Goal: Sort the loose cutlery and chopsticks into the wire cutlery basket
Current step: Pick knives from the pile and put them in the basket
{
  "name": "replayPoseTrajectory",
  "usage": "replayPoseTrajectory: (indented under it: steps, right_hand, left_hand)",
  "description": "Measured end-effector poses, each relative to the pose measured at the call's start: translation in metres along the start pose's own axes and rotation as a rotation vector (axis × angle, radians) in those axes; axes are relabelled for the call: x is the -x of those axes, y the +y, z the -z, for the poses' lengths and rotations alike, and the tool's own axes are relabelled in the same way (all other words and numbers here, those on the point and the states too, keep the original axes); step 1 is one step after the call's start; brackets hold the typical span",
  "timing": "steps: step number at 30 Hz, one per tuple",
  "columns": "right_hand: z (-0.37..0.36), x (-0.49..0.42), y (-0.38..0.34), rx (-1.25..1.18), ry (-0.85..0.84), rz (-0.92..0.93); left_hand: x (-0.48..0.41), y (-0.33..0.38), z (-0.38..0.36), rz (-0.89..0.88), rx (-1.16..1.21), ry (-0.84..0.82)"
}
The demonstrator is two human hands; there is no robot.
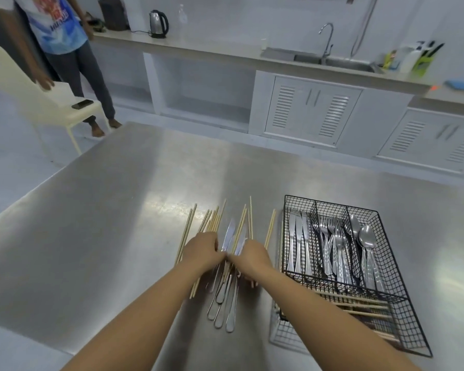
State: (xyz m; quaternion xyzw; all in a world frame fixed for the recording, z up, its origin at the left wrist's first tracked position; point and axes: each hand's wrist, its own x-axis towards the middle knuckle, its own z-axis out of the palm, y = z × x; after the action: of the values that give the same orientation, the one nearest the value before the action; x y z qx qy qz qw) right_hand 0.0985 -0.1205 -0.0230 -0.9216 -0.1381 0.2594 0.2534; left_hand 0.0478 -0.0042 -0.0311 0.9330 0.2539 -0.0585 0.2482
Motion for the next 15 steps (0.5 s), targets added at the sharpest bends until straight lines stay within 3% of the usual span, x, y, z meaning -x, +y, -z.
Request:
replayPoseTrajectory:
  steps: [6,11,15]
  right_hand:
    - [0.009,-0.003,0.011,-0.091,0.029,-0.104]
    - [0.018,0.002,0.019,0.047,0.063,-0.017]
    - [0.013,0.008,0.016,-0.011,0.034,-0.024]
  left_hand:
    - [-0.003,0.01,-0.003,0.017,-0.012,-0.024]
    - [-0.002,0.024,-0.006,0.037,-0.025,-0.065]
    - [-0.004,0.027,-0.005,0.072,-0.065,-0.121]
